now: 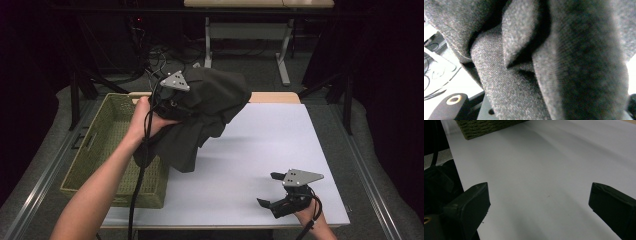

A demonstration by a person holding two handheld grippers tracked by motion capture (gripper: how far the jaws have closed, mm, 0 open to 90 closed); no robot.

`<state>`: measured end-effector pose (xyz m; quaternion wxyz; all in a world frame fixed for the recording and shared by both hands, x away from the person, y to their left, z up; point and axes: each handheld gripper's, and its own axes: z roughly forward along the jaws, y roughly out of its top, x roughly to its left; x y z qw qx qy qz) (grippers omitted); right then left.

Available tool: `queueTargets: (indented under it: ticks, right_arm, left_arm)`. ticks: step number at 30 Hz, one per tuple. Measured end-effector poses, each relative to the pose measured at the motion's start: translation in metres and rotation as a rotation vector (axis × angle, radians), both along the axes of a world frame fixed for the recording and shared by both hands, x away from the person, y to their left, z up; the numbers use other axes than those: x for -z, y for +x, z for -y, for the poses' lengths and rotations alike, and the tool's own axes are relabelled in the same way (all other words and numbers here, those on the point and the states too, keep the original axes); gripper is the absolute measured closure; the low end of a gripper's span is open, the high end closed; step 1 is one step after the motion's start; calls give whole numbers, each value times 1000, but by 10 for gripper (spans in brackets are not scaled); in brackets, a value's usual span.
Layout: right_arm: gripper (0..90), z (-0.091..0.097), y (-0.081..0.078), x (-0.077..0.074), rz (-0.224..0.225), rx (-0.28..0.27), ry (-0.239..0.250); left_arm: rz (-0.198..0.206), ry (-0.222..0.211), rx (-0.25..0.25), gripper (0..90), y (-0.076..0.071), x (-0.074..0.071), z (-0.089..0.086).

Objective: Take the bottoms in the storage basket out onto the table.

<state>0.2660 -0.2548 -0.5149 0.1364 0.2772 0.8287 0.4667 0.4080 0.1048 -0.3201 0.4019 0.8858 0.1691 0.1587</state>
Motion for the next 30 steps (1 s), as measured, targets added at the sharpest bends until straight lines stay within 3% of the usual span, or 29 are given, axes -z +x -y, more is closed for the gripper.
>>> queueTargets:
  ticks: [23, 26, 30]
  right_arm:
    - [33, 1, -1, 0, -8, -4, -6]
    - [33, 1, -1, 0, -8, -9, -2]
    - [37, 1, -1, 0, -7, -11, -7]
  left_arm:
    - [-68, -13, 13, 607, 15, 25, 34]
    - [-78, 2, 27, 607, 17, 29, 39]
    - [-94, -28, 19, 607, 19, 36, 45]
